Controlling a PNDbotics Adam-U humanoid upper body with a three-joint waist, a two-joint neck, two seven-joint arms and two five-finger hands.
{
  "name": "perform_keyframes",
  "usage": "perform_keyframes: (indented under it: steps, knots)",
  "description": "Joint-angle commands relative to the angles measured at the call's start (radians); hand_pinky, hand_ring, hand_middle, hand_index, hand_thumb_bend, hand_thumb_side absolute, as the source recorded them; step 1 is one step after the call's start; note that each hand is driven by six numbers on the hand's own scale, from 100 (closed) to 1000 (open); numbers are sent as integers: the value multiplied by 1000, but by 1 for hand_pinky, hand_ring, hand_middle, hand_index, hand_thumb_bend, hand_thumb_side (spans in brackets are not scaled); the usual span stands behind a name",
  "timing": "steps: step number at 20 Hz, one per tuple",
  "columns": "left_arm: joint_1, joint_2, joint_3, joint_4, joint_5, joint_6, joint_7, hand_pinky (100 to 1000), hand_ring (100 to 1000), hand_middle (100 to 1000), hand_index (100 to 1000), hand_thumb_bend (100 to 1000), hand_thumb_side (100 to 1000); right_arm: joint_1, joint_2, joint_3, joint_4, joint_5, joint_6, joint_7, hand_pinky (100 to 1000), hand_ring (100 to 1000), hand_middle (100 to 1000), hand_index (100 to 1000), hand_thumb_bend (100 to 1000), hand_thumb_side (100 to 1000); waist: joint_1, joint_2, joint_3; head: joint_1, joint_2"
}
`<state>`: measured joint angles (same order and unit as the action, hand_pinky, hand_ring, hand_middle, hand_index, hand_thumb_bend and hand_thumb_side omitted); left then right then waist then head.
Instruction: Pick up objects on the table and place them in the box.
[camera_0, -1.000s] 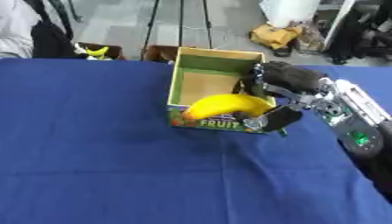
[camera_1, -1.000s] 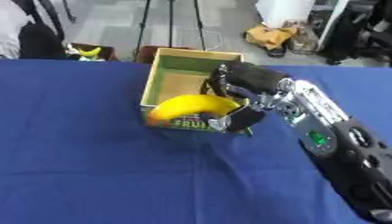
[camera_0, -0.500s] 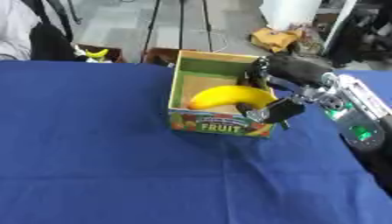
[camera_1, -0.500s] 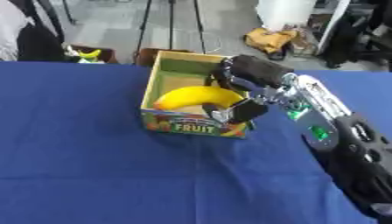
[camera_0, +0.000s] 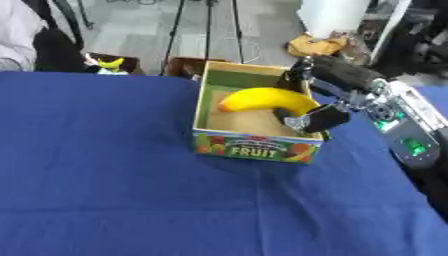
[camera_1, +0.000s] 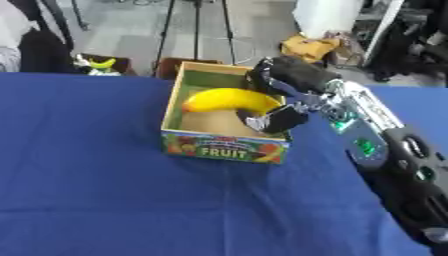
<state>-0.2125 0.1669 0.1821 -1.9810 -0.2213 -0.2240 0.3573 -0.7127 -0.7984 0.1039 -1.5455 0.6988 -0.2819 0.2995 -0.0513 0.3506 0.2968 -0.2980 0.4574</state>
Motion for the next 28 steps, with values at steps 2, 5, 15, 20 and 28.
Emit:
perform_keyframes:
  steps: [2, 5, 15, 20, 28]
  knots:
    - [-11, 6, -1, -19, -5, -3, -5, 426, 409, 471, 632, 100, 1000, -29, -47, -24, 23, 10, 5, -18, 640, 615, 343, 630, 100, 470, 4, -11, 11, -15, -23]
    - [-12, 3, -2, -19, -7, -5, -6, 426, 409, 471, 632, 100, 1000, -40, -55, -29, 47, 18, 6, -25, 639, 616, 343, 630, 100, 468, 1, -4, 23, -25, -23]
    - [-20, 0, -4, -19, -12, -9, -11, 425, 406, 470, 631, 100, 1000, -67, -88, -45, 107, 19, 5, -43, 640, 616, 345, 628, 100, 471, -14, 18, 58, -53, -57]
    - [-25, -2, -5, -19, -16, -10, -14, 423, 405, 469, 630, 100, 1000, -78, -103, -55, 135, 23, 6, -59, 638, 618, 346, 628, 100, 465, -25, 29, 70, -62, -75]
    - [-32, -4, -7, -19, -22, -13, -18, 423, 403, 468, 629, 100, 1000, -81, -134, -77, 184, 32, 9, -97, 638, 620, 346, 627, 100, 453, -38, 46, 88, -77, -107]
